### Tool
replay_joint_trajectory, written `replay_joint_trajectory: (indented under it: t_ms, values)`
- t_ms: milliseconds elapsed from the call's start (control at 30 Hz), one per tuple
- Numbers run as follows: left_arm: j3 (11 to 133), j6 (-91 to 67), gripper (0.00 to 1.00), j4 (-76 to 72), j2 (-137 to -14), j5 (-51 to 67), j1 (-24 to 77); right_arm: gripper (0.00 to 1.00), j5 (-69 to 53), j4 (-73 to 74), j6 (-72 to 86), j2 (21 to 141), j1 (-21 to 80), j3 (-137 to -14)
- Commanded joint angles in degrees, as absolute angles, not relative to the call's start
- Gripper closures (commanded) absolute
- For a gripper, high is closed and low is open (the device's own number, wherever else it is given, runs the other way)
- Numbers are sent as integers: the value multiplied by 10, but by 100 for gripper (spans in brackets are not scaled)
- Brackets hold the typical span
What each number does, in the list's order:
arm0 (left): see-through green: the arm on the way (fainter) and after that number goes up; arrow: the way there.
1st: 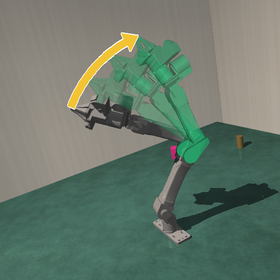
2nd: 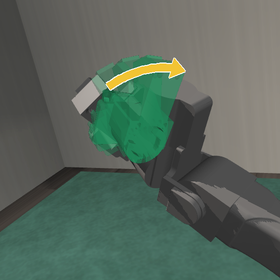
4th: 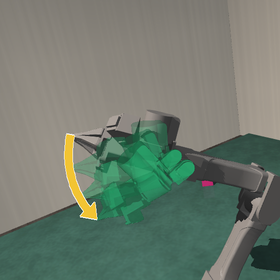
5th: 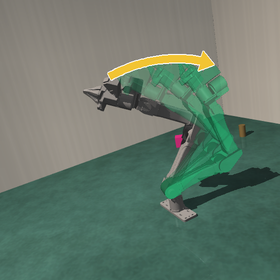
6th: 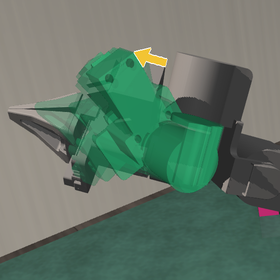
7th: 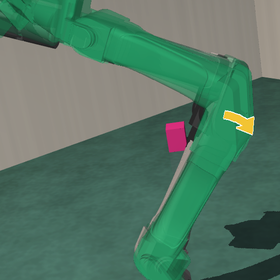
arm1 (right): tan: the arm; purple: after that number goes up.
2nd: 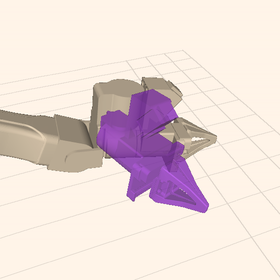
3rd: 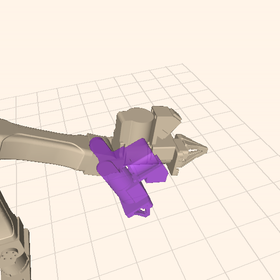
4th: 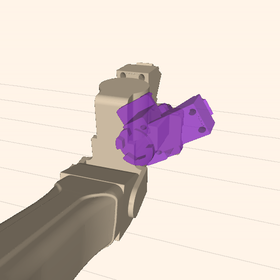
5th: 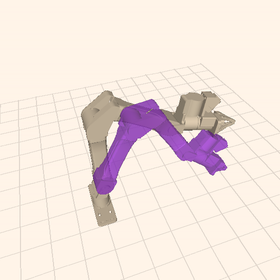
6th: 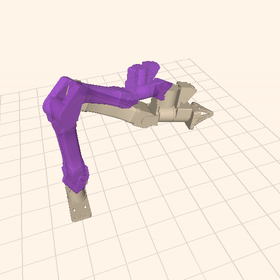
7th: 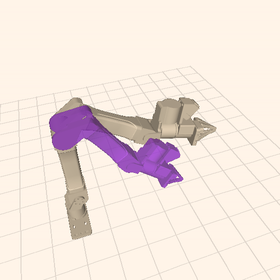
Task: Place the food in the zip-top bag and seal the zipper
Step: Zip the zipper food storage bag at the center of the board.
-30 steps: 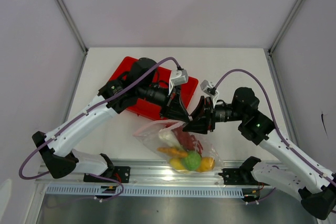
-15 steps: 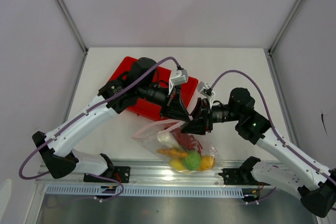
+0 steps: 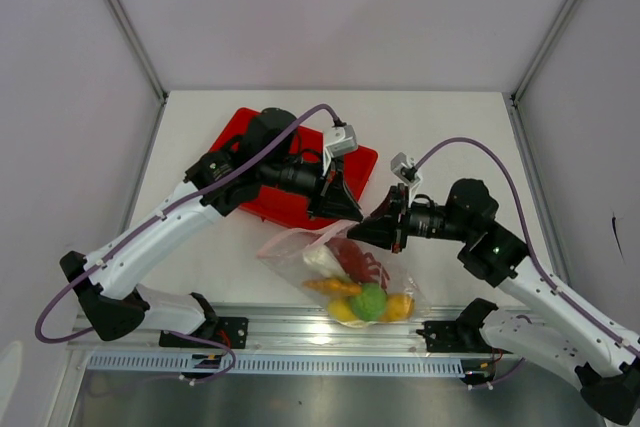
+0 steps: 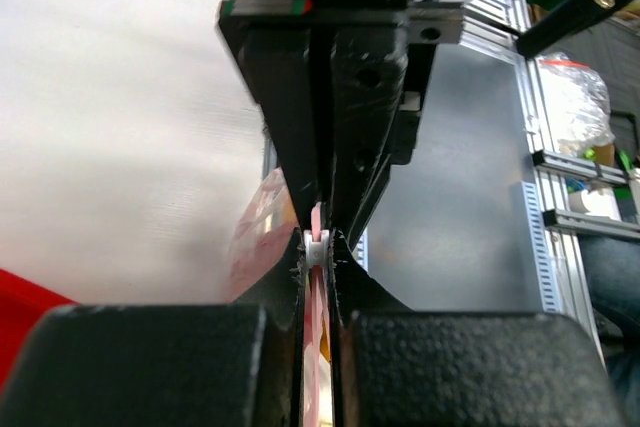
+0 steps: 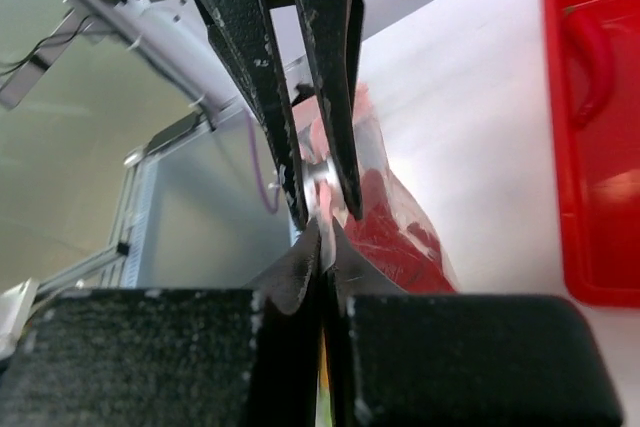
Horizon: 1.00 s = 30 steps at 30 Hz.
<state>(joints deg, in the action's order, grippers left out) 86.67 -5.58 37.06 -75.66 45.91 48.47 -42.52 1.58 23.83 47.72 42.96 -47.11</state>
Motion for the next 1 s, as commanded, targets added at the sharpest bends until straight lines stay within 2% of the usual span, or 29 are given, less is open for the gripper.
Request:
replay_joint_trajectory:
  t_ms: [0, 333, 433, 533, 567, 667, 733, 833, 967]
  values:
    - [885, -59, 100, 390, -742, 421, 482, 100, -317, -18, 254, 436, 432, -471]
    - [866, -51, 99, 408, -729, 413, 482, 100, -229, -34, 287, 418, 431, -448]
    - [846, -49, 99, 403, -717, 419, 482, 100, -286, -60, 295, 430, 431, -446]
    - [848, -51, 99, 380, -708, 438, 482, 100, -404, -37, 253, 470, 429, -474]
    - [852, -51, 99, 376, -708, 443, 482, 92, -431, 11, 233, 482, 429, -503]
    - [881, -54, 99, 380, -720, 461, 482, 58, -473, 82, 168, 514, 430, -544]
    - [903, -55, 99, 383, -729, 472, 482, 53, -478, 91, 154, 524, 430, -552]
    - [907, -62, 99, 376, -734, 482, 482, 56, -490, 97, 150, 543, 430, -563]
    - [897, -69, 99, 362, -723, 483, 482, 75, -527, 55, 177, 566, 432, -555]
